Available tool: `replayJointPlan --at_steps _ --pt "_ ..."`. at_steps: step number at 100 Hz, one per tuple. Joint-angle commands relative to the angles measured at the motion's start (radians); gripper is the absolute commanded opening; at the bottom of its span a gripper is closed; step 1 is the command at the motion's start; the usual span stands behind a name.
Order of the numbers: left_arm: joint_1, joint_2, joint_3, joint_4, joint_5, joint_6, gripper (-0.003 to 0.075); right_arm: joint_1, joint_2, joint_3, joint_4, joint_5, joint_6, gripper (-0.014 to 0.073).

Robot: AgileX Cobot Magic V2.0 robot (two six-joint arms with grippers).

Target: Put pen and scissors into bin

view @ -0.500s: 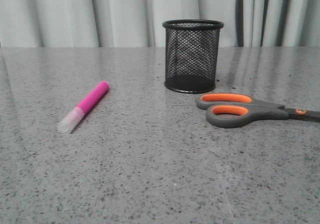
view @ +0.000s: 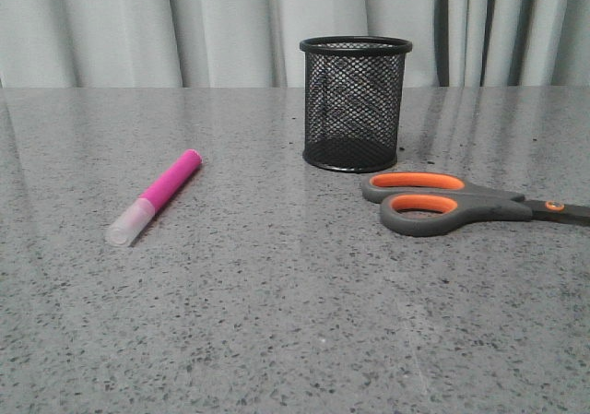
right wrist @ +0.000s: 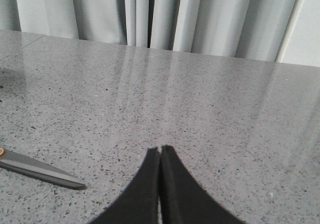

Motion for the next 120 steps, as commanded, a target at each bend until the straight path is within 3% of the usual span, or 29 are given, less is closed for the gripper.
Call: replayJointPlan --at_steps 1,78,97,120 --pt "0.002 -0.032 0.042 -0.001 -0.072 -0.009 -0.0019 -0.006 -0.021 0.013 -0.009 -0.078 0.001 -0.0070" --pt "0.002 -0.032 0.042 -0.003 -0.079 -0.009 -0.0019 -0.006 -0.021 0.013 -0.002 -0.159 0.001 -0.0070" --pt "0.002 -0.032 0.042 -0.140 -0.079 -0.009 -0.0019 -0.006 -0.021 0.013 0.078 -0.170 0.001 -0.0070" --pt "0.002 -0.032 0.042 -0.318 -0.079 -0.009 -0.0019 -0.006 -0.021 0.013 0.380 -0.209 0.001 -0.0070"
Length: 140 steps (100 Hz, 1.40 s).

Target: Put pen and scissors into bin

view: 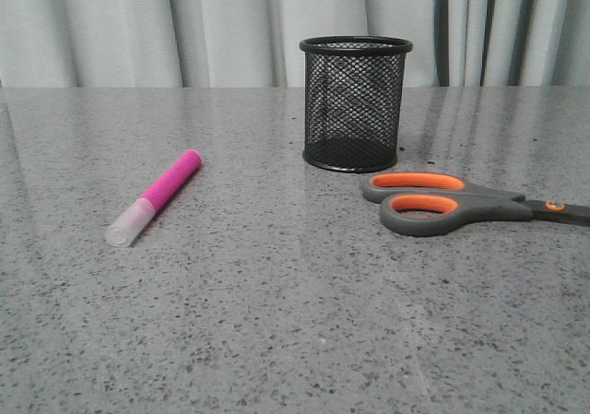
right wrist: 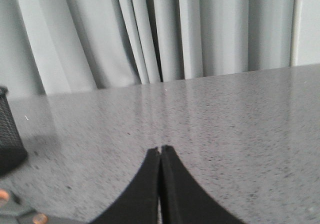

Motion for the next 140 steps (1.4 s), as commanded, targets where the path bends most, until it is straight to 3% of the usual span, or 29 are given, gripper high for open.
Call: replayJointPlan --at_steps 1,18,33,55,71,80,92,116,126,140 --pt "0.002 -0.032 0.042 -0.077 -0.077 -0.009 -0.0019 -0.006 -0.021 0.013 0.112 -0.089 0.001 -0.0070" --pt "0.002 -0.032 0.042 -0.251 -0.081 -0.009 -0.0019 -0.006 -0.021 0.013 0.265 -0.088 0.001 -0.0069" --pt "0.002 -0.032 0.033 -0.398 -0.078 -0.009 -0.0019 -0.006 -0.019 -0.003 0.283 -0.058 0.001 -0.0067" --pt "0.002 0.001 -0.073 -0.368 0.080 -0.005 -0.0020 -0.006 0.079 -0.103 0.279 0.073 -0.004 -0.0065" --pt "0.002 0.130 -0.234 -0.184 0.250 -0.001 -0.0020 -0.006 0.273 -0.237 0.247 0.194 -0.021 -0.0065" --pt "0.002 0.231 -0.346 -0.109 0.358 0.056 -0.0019 -0.006 0.406 -0.339 0.236 0.280 -0.093 -0.0065" --pt "0.002 0.359 -0.468 -0.107 0.465 0.176 -0.0019 -0.006 0.554 -0.464 0.236 0.375 -0.145 -0.0067" --pt "0.002 0.523 -0.585 -0.130 0.538 0.218 -0.0014 -0.006 0.695 -0.610 0.236 0.495 -0.167 -0.0065" --pt "0.002 0.566 -0.600 -0.209 0.547 0.299 0.0058 -0.006 0.725 -0.647 0.236 0.548 -0.180 0.0010" --pt "0.002 0.630 -0.614 -0.337 0.554 0.397 0.0345 0.002 0.738 -0.675 0.238 0.562 -0.180 0.0281"
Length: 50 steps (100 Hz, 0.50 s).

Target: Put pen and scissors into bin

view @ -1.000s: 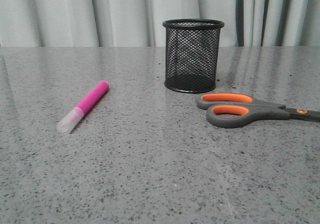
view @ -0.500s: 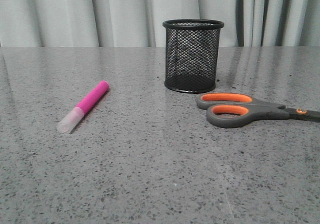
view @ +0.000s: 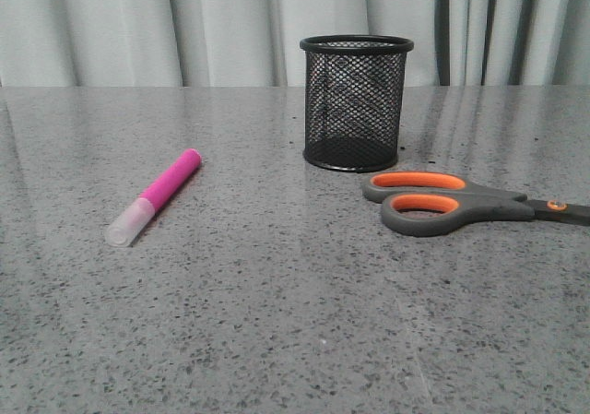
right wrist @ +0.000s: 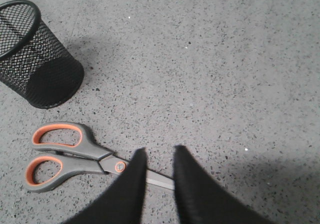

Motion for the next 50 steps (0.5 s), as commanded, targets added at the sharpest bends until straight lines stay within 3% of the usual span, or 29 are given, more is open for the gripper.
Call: replayJointPlan --at_steps 1,5,11,31,50 --pt "0.002 0.049 -0.046 -0.113 -0.043 0.063 0.0376 0.002 0.010 -0.047 0.007 -0.039 -0.016 0.0293" --pt "0.002 0.065 -0.051 -0.132 -0.039 0.072 0.0450 0.002 0.010 -0.052 0.012 -0.037 -0.016 0.0353" --pt "0.002 0.095 -0.068 -0.148 -0.024 0.079 0.0491 0.002 0.010 -0.058 0.014 -0.030 -0.016 0.0384" --pt "-0.031 0.220 -0.166 -0.157 0.063 0.187 0.0423 0.002 0.010 -0.058 0.029 -0.026 -0.016 0.0381" --pt "-0.159 0.377 -0.259 -0.150 0.087 0.242 0.0393 0.002 0.010 -0.058 0.029 -0.036 -0.016 0.0381"
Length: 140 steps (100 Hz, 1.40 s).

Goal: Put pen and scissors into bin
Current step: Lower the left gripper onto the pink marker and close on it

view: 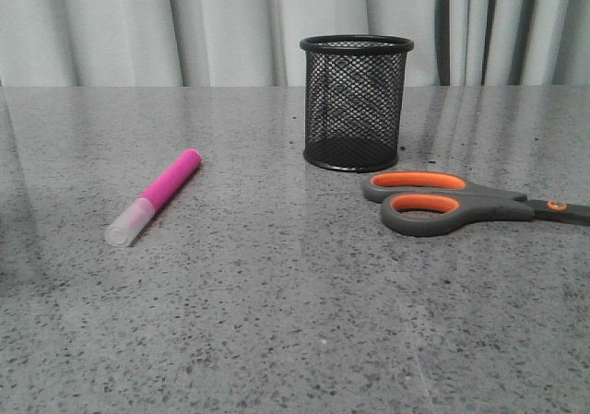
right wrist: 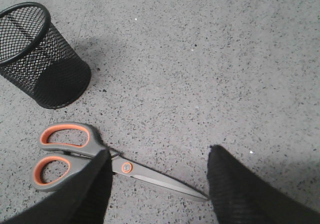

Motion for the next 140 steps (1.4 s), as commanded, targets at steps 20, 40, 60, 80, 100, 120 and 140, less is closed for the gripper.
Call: replayJointPlan --at_steps 20,40,60,80,100,120,140 --pt "-0.225 0.245 -0.156 0.038 -0.081 0.027 0.0393 0.002 0.005 -0.036 0.019 -0.058 -0.012 0.0381" --pt "-0.314 0.424 -0.235 0.082 -0.113 0.017 0.0393 0.002 0.005 -0.036 0.019 -0.058 -0.019 0.0381" --pt "-0.326 0.548 -0.294 0.100 -0.113 0.014 0.0393 0.002 0.005 -0.036 0.019 -0.058 -0.027 0.0381" --pt "-0.326 0.617 -0.327 0.111 -0.125 0.014 0.0393 0.002 0.005 -0.036 0.019 -0.058 -0.029 0.0381" --pt "-0.326 0.657 -0.329 0.125 -0.146 0.014 0.0393 0.002 0.005 -0.036 0.019 -0.058 -0.031 0.0381" --pt "-0.326 0.685 -0.329 0.141 -0.158 0.014 0.0392 0.002 0.005 -0.036 0.019 -0.058 -0.035 0.0381" --pt "-0.326 0.709 -0.329 0.146 -0.125 0.014 0.0285 0.002 0.005 -0.036 0.019 -0.058 -0.036 0.0381"
